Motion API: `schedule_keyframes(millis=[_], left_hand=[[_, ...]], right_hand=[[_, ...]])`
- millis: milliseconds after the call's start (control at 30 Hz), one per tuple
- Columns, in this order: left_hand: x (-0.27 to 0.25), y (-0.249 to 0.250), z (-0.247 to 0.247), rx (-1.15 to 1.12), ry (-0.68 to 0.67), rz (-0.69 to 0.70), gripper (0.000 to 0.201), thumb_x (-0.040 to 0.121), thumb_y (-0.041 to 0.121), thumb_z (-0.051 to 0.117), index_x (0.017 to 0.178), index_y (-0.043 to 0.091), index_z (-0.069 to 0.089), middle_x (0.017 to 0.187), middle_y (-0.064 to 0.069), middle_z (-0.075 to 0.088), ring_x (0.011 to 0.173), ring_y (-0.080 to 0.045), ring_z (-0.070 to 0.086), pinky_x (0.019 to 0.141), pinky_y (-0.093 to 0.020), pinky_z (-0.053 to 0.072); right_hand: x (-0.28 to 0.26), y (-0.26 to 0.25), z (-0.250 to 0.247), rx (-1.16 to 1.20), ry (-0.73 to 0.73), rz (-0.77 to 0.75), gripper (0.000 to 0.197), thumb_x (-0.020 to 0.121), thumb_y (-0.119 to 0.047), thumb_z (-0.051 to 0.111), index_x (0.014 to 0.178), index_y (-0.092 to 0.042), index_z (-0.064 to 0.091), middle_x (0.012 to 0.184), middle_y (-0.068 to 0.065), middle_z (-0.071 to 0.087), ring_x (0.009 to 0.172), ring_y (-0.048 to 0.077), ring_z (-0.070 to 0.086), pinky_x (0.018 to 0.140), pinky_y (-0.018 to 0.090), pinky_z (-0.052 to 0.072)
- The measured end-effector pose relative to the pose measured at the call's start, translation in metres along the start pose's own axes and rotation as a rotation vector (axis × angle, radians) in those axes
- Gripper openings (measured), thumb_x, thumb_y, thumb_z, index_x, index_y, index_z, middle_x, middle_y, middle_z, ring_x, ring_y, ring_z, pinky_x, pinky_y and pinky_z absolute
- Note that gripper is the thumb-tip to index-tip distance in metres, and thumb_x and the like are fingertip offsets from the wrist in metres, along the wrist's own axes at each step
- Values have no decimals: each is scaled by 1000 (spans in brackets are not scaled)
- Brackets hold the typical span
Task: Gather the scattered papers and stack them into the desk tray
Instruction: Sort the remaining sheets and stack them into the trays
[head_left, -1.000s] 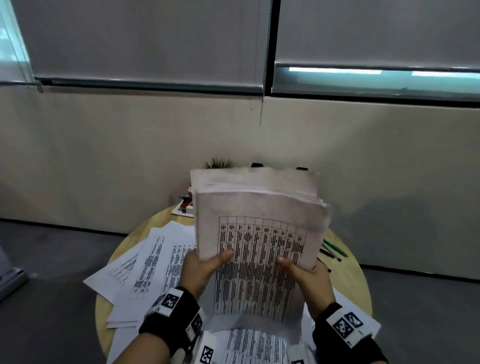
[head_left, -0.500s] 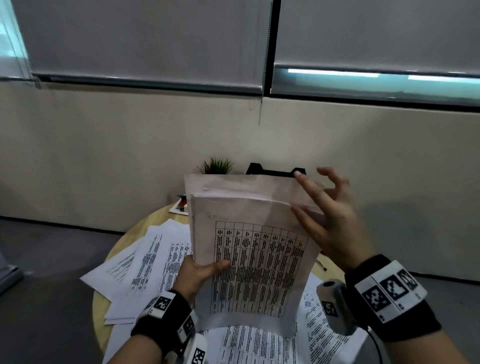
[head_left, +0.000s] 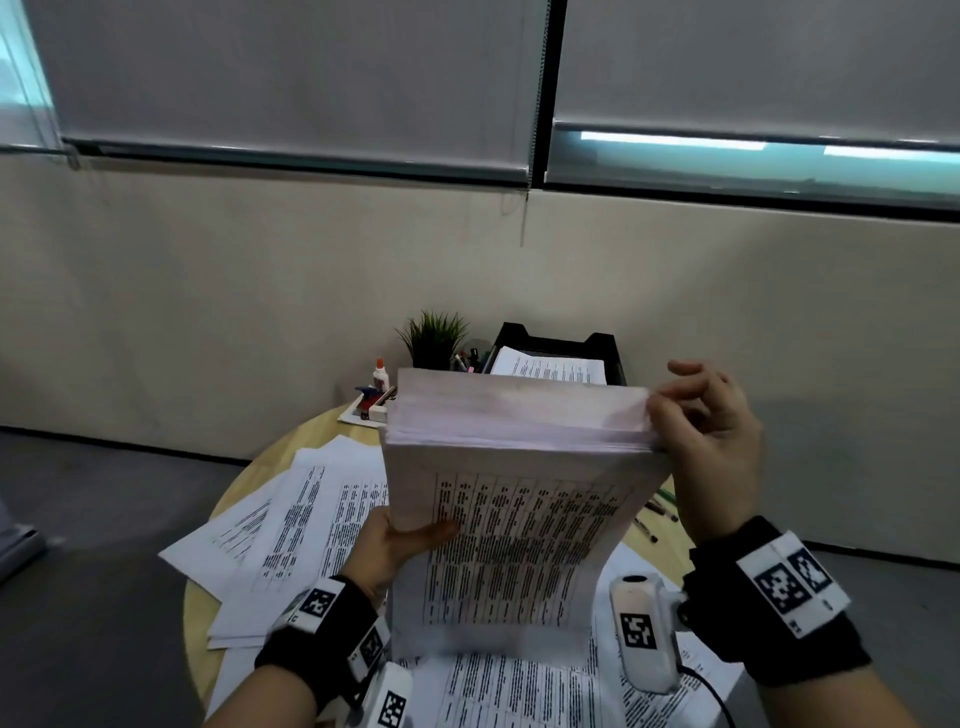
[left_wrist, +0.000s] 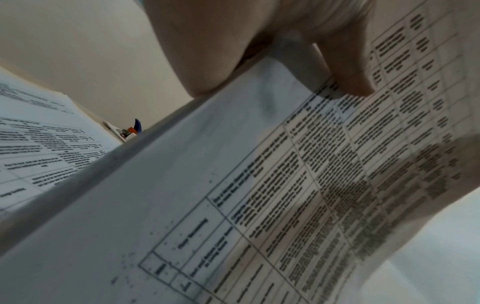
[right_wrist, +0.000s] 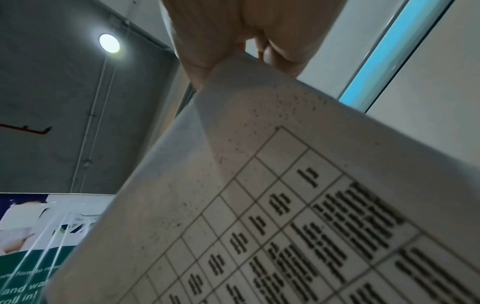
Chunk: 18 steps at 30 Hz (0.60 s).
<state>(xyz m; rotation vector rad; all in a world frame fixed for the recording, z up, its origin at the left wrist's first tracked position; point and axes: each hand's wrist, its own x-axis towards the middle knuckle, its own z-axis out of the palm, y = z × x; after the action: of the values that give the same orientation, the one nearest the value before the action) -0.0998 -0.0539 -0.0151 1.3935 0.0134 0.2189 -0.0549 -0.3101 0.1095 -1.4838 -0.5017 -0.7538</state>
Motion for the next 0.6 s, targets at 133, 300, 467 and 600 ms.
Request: schedule_keyframes(millis=[133, 300, 467, 600], left_hand=[[3, -1, 0, 22, 17, -13, 72, 28, 54, 91, 83, 9, 78, 96, -18, 73, 87, -26, 69, 89, -43, 52], [7, -2, 1, 43, 72, 8, 85, 30, 64, 85, 86, 2, 69, 90, -14, 74, 87, -23, 69, 88, -36, 52], [6, 4, 6, 59, 82, -15, 64, 42, 52, 86, 83, 7, 66, 69, -3, 71, 76, -19, 66, 75, -33, 51], [6, 14, 8, 30, 93, 37, 63, 47, 51, 84, 90, 9, 68, 79, -4, 74, 85, -25, 69, 80, -37, 54]], right_hand=[[-2, 8, 1, 24, 34, 56, 12, 66, -23, 59, 57, -32, 59, 102, -11, 57, 81, 15, 60, 68, 19, 44], [-1, 14, 0, 280, -53, 133, 17, 74, -41, 76, 73, -28, 64, 90, -7, 63, 69, -2, 56, 57, 10, 43], [-30, 49, -1, 296, -290, 427, 73, 56, -60, 80, 116, -25, 58, 113, 0, 68, 107, 20, 64, 92, 39, 52], [-51, 57, 2, 259, -309, 598, 72, 36, -54, 91, 94, -14, 72, 101, 11, 73, 101, 37, 65, 93, 50, 50]])
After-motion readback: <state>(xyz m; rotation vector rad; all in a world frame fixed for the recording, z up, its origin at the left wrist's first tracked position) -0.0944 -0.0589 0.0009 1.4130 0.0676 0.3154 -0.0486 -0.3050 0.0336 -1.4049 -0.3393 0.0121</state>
